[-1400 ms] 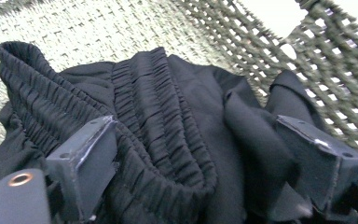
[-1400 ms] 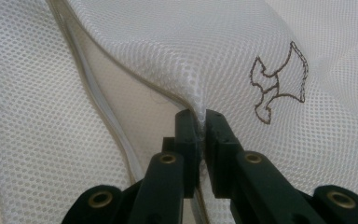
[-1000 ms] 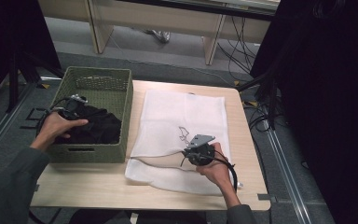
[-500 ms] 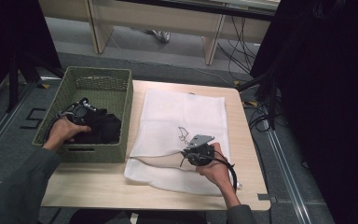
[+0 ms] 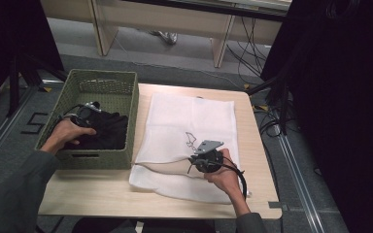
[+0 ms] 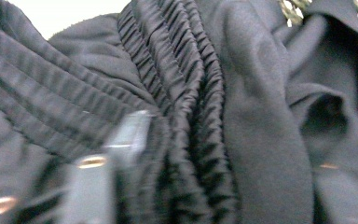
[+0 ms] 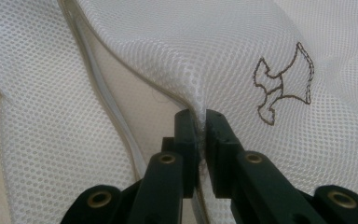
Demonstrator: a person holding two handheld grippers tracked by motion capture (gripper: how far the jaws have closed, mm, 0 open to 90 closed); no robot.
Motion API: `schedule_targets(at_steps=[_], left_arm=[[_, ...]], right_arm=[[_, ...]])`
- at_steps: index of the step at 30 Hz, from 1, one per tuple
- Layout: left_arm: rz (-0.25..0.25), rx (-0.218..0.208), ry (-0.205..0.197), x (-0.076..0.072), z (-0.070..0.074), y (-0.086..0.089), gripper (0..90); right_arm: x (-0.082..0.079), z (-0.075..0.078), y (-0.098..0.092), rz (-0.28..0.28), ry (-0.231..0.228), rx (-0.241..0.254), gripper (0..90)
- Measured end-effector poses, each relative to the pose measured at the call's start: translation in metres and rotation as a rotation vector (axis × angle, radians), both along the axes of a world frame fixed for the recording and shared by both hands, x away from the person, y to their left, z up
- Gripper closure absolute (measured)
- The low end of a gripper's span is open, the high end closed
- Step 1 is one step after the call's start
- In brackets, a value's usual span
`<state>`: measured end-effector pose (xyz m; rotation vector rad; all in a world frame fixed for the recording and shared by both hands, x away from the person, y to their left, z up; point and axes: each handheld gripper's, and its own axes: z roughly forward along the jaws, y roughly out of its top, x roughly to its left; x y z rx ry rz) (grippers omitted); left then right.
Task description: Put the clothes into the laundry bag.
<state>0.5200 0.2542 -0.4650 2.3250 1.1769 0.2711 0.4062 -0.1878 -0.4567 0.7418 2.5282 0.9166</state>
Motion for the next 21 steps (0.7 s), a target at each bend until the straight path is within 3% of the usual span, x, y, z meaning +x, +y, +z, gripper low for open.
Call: schedule_targets(at_steps=[2, 7, 9, 10, 12, 14, 16, 17, 19, 21], left_arm=[[-0.014, 0.055, 0.008, -0.001, -0.003, 0.0, 16.1], [0.001, 0.132, 0.006, -0.001, -0.016, -0.004, 5.9], [0.002, 0.152, 0.01, -0.001, -0.019, -0.008, 2.4], [0.003, 0.161, 0.013, 0.0, -0.021, -0.009, 0.5], [0.004, 0.174, 0.029, 0.001, -0.022, -0.012, 1.0], [0.006, 0.173, 0.03, 0.0, -0.019, -0.013, 6.7], [0.016, 0.192, -0.004, -0.002, -0.016, -0.012, 24.7], [0.012, 0.198, -0.002, -0.002, -0.016, -0.012, 31.4], [0.002, 0.221, -0.012, -0.002, -0.014, -0.012, 43.9], [0.005, 0.223, -0.015, -0.002, -0.013, -0.015, 50.4]], right_arm=[[0.001, 0.001, 0.0, 0.005, -0.004, 0.004, 84.8], [0.0, 0.0, 0.0, 0.005, -0.007, 0.006, 85.0], [0.0, 0.002, 0.0, 0.006, 0.013, -0.007, 85.0], [-0.001, 0.0, 0.001, -0.011, -0.005, 0.003, 85.0], [0.0, 0.001, 0.0, 0.006, -0.011, 0.0, 85.0], [0.0, 0.002, 0.0, 0.012, 0.006, -0.003, 85.0], [-0.002, 0.001, 0.0, -0.003, -0.002, 0.003, 85.0], [-0.001, 0.002, 0.0, 0.008, -0.006, 0.007, 85.0], [-0.002, 0.004, 0.0, -0.008, 0.016, 0.006, 85.0], [-0.003, 0.003, 0.0, -0.007, -0.008, 0.01, 84.9]])
